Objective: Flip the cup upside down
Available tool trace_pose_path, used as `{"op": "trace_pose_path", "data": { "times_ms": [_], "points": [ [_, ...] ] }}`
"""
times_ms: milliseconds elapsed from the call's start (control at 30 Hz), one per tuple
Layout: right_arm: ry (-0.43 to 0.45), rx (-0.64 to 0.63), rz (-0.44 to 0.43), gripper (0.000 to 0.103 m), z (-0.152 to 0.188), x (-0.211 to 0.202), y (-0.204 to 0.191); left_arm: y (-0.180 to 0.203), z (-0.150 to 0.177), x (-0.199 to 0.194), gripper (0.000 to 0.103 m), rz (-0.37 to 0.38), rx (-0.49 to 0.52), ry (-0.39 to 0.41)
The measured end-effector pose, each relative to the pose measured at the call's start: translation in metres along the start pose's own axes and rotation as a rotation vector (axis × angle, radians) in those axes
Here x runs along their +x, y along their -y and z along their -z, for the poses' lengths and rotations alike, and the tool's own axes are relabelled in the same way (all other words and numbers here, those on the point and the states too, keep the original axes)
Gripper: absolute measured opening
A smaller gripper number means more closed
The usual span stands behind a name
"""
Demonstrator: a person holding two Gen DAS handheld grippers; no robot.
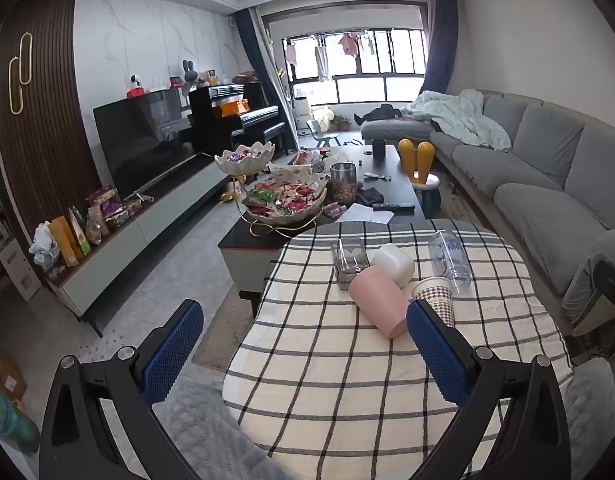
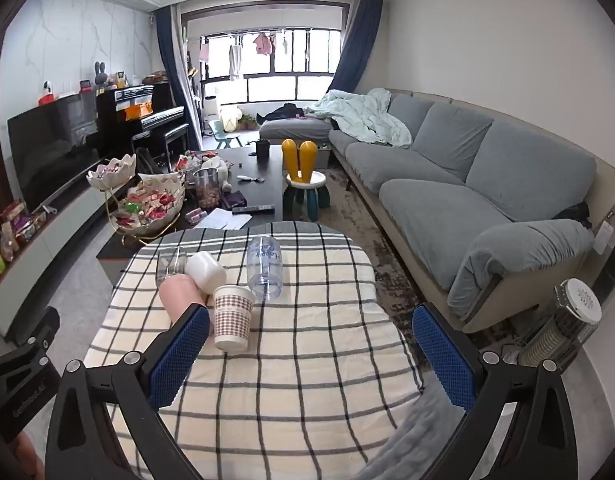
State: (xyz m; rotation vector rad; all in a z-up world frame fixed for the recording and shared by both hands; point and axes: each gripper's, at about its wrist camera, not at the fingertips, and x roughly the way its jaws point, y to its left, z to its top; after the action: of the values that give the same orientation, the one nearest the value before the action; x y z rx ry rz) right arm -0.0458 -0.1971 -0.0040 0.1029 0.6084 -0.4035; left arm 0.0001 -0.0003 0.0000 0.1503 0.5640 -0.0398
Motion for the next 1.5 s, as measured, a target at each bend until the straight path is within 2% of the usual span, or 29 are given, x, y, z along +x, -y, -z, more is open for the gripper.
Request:
{"op": "trace_pose_path", "data": {
  "times_ms": [1500],
  "points": [
    [0.0,0.001,0.002,0.102,-0.0001,-0.0006,-0.0007,-0.0014,0.0043,0.002,0.103,0.003,-0.005,0.001]
  ]
}}
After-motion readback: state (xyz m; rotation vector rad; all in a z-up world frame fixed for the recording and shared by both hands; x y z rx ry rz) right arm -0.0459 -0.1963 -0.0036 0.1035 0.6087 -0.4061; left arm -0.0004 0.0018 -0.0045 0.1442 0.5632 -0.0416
